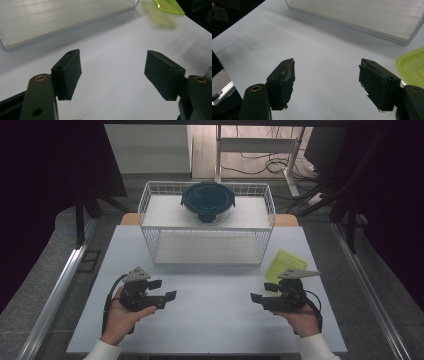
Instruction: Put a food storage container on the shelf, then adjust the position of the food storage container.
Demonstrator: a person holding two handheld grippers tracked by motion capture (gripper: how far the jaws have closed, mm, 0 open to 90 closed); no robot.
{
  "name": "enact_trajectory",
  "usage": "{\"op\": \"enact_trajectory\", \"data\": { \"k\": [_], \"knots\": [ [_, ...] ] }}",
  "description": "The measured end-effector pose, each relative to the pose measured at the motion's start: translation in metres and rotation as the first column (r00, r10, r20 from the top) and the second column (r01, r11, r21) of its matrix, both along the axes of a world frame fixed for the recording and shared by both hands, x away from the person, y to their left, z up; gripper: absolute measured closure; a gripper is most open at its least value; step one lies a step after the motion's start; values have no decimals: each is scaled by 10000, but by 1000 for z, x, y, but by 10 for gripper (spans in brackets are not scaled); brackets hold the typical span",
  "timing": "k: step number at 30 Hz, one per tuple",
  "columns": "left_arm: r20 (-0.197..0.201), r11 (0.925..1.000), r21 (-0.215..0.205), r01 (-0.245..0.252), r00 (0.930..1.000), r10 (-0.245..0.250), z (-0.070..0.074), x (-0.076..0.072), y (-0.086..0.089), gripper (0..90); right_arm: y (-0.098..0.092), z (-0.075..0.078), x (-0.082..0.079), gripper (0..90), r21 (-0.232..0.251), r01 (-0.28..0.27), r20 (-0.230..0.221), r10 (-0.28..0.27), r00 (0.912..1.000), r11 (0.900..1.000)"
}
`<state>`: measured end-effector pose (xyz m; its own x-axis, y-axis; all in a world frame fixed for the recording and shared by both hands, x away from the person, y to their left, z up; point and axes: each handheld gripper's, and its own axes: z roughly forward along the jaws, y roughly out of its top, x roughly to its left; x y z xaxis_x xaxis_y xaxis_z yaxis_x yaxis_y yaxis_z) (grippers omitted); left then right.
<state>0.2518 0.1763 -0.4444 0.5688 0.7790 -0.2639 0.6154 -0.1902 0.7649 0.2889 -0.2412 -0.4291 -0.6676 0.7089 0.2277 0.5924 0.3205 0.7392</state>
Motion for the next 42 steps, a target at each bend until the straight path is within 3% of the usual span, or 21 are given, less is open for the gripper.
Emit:
{"op": "enact_trajectory", "data": {
  "k": [11, 18, 23, 26, 34, 37, 42],
  "knots": [
    [-209, 9996, 225, -192, 9996, 196, -5, -1, 2, 230, 1, 1, 7, 285, -103, -21, 5, 21, 10000, 9999],
    [-496, 9994, 307, -134, 9987, 149, -17, 0, -1, 213, 0, 0, 8, 331, -216, -31, -63, 30, 10000, 9998],
    [-495, 9996, 271, -113, 9987, 126, -17, 0, -1, 209, -3, 10, 12, 399, -515, 70, -143, -78, 9999, 9986],
    [-631, 9996, 284, -34, 9980, 52, -19, 1, -2, 208, -8, 17, 17, 405, -426, 300, -122, -305, 9995, 9986],
    [-781, 9994, 351, 14, 9969, 14, -23, 5, -1, 207, -29, 32, 46, 405, -924, 1244, -389, -1284, 9910, 9879],
    [-736, 9995, 294, 130, 9972, -108, -24, 5, -1, 207, -41, 36, 64, 409, -1073, 1600, -466, -1657, 9851, 9813],
    [-595, 9994, 215, 261, 9979, -248, -21, 4, -1, 205, -57, 39, 93, 465, -1622, 1706, -573, -1818, 9817, 9719]
  ]
}}
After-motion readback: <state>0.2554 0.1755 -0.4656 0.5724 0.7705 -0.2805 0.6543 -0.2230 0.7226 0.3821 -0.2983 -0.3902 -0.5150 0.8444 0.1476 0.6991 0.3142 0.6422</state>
